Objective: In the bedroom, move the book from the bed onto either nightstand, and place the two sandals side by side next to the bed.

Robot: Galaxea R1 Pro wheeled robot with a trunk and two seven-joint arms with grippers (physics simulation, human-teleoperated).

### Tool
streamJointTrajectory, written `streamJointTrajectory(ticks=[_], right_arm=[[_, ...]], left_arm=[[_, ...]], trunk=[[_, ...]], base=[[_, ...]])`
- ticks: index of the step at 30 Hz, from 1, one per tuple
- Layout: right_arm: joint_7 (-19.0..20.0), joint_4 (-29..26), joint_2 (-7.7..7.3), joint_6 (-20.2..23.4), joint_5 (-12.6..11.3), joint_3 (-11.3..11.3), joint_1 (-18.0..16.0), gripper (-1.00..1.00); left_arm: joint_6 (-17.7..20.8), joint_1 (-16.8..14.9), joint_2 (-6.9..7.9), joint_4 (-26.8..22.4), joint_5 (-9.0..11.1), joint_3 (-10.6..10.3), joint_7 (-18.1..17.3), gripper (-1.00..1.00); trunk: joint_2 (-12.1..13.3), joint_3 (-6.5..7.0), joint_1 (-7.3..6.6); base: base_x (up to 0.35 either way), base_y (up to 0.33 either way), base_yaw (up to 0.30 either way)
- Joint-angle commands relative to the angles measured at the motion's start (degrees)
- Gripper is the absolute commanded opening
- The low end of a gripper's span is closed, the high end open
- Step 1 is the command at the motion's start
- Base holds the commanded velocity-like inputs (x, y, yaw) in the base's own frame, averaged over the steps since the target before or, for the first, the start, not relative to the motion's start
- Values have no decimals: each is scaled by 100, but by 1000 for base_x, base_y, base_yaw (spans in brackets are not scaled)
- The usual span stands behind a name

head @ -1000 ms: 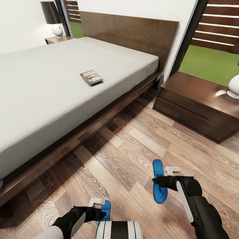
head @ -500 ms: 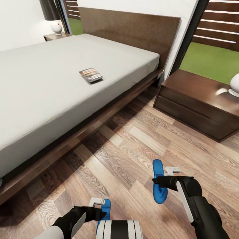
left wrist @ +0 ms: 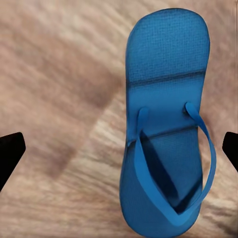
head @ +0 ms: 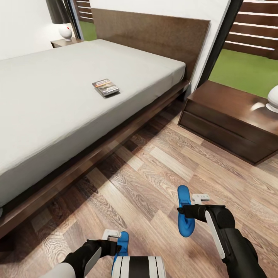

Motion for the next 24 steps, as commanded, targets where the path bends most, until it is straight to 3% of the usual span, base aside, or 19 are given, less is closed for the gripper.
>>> streamJointTrajectory(ticks=[1,7,12,24], right_arm=[[23,-5,0,24,10,-5,-4,-100],[23,-5,0,24,12,-6,-2,-100],[23,-5,0,24,13,-6,-3,-100],[23,-5,0,24,8,-6,-5,-100]], left_arm=[[9,-1,-6,-7,58,-32,20,100],[-45,0,-44,2,53,-33,86,100],[-68,-2,-56,11,50,-36,111,100],[-80,1,-62,16,49,-32,131,100]], trunk=[[-1,-4,-1],[-1,-4,-1],[-8,-114,12],[-8,-114,12]], base=[[0,0,0],[0,0,0],[0,0,0],[0,0,0]])
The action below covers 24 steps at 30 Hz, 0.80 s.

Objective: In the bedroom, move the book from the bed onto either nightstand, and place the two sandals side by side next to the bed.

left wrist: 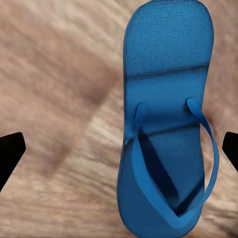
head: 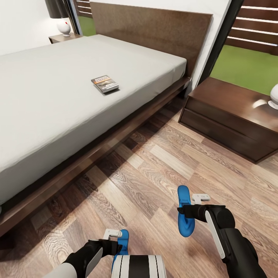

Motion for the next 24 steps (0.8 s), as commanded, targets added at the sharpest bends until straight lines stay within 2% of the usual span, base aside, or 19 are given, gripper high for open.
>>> streamJointTrajectory(ticks=[1,24], right_arm=[[24,-5,0,24,10,-5,-2,-100],[24,-5,0,24,16,0,-1,-100]], left_arm=[[27,-3,4,-8,58,-35,7,100],[24,0,-5,-9,58,-50,8,100]], trunk=[[-1,-3,-1],[-1,-3,-1]], base=[[0,0,0],[0,0,0]])
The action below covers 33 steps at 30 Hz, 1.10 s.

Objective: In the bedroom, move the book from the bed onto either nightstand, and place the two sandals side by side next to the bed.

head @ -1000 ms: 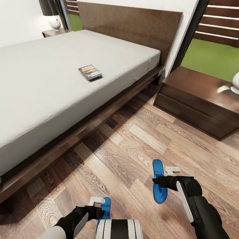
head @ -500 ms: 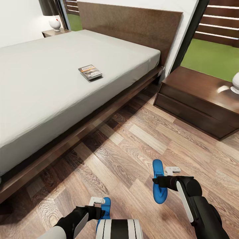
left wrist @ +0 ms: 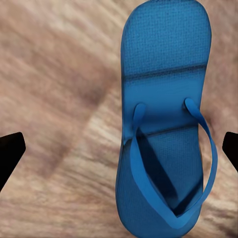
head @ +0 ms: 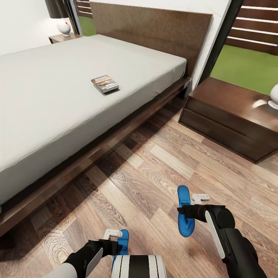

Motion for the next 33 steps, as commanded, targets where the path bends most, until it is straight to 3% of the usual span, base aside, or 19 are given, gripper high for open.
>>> streamJointTrajectory(ticks=[1,8,33], right_arm=[[24,-5,0,24,13,-6,-2,-100],[24,-3,0,24,9,-5,0,-100],[24,-5,0,24,13,-8,0,-100]], left_arm=[[27,-3,4,-8,58,-33,7,100],[25,-1,2,-8,58,-33,7,100],[24,1,-31,-8,58,-40,7,100]], trunk=[[-1,-4,-1],[-7,-92,9],[-11,-159,17]], base=[[0,0,0],[0,0,0],[0,0,0]])
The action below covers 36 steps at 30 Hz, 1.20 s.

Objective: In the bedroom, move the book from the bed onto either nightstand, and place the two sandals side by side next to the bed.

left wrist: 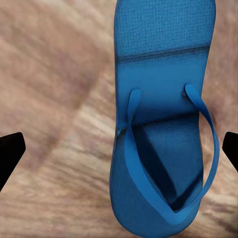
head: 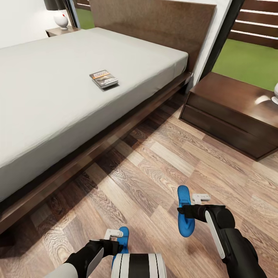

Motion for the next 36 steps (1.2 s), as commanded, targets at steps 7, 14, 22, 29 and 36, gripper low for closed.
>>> streamJointTrajectory(ticks=[7,14,22,29,36], right_arm=[[24,-5,0,24,9,0,-2,-100],[24,-5,0,24,10,-2,-3,-100],[24,-5,0,24,10,-4,-3,-100],[24,-5,0,24,10,-3,-2,-100],[24,-5,0,24,10,-1,-3,-100]], left_arm=[[23,-3,4,-7,58,-34,7,100],[24,-4,-17,-7,58,-34,7,100],[24,-4,-53,-7,-20,-36,7,100],[23,-5,-91,-7,-44,-41,7,100],[23,-2,-100,-7,-46,-42,7,100]], trunk=[[-1,-3,-1],[-1,-3,-1],[-1,-3,-1],[-1,-3,-1],[-5,-70,7]], base=[[0,0,0],[0,0,0],[0,0,0],[0,0,0],[0,0,0]])
